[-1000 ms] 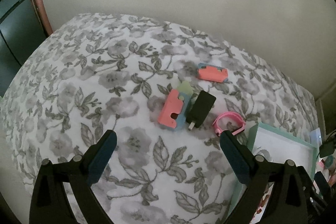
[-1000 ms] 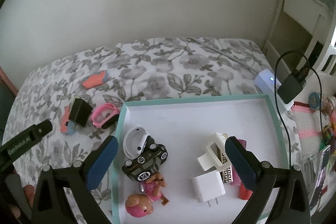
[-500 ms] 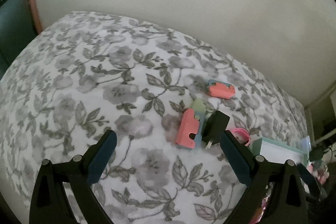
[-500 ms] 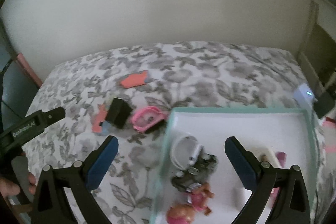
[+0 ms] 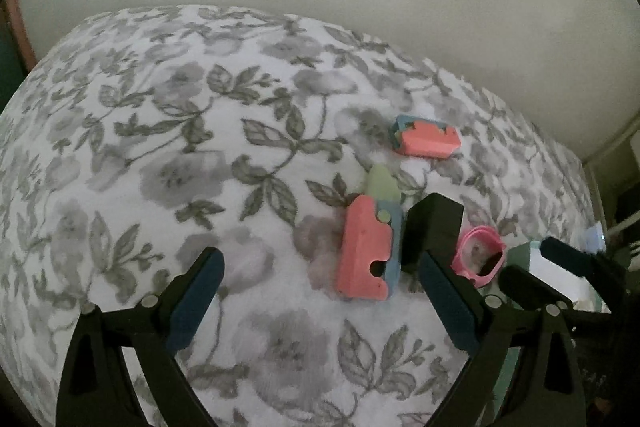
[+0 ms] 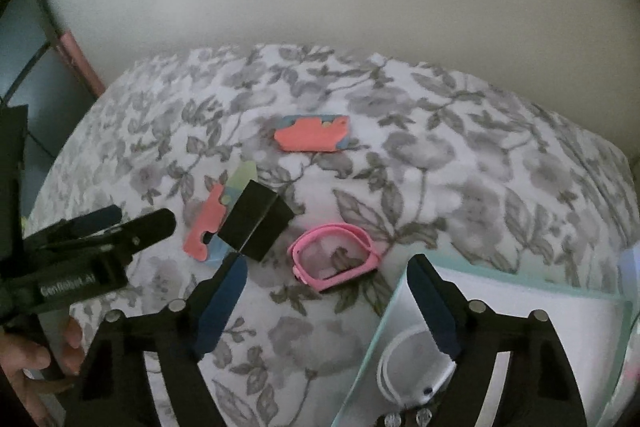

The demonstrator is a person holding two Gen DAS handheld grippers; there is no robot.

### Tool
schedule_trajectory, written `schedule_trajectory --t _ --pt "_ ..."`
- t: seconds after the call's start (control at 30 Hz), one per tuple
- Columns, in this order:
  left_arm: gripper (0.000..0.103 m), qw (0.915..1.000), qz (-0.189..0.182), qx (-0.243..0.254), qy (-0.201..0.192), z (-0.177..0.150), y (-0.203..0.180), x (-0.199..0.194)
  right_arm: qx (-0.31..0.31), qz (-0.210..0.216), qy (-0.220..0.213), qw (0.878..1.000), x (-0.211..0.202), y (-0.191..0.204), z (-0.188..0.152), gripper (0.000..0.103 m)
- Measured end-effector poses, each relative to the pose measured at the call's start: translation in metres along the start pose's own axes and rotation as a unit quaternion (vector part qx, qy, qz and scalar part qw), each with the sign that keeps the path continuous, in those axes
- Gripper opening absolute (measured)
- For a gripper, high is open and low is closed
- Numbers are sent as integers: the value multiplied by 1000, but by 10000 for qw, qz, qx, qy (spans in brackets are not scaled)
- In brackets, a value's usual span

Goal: Organize rigid objects
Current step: 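Grasp the pink watch band with the right tool while the left tool grasps the pink-and-teal block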

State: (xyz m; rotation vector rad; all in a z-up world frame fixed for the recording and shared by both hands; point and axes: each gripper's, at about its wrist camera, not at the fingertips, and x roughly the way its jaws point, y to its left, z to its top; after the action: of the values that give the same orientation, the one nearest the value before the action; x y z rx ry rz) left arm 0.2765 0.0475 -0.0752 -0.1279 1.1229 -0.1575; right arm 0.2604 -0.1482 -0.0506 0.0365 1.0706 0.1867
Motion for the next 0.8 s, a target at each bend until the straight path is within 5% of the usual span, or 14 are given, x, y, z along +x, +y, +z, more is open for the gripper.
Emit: schedule_trajectory --t 0.57,0.8 --pt "85 9983 50 515 254 1 -21 45 -401 92 345 9986 45 -4 8 76" --pt "60 9969 178 736 215 -1 -22 45 -620 105 485 9968 56 5 7 76"
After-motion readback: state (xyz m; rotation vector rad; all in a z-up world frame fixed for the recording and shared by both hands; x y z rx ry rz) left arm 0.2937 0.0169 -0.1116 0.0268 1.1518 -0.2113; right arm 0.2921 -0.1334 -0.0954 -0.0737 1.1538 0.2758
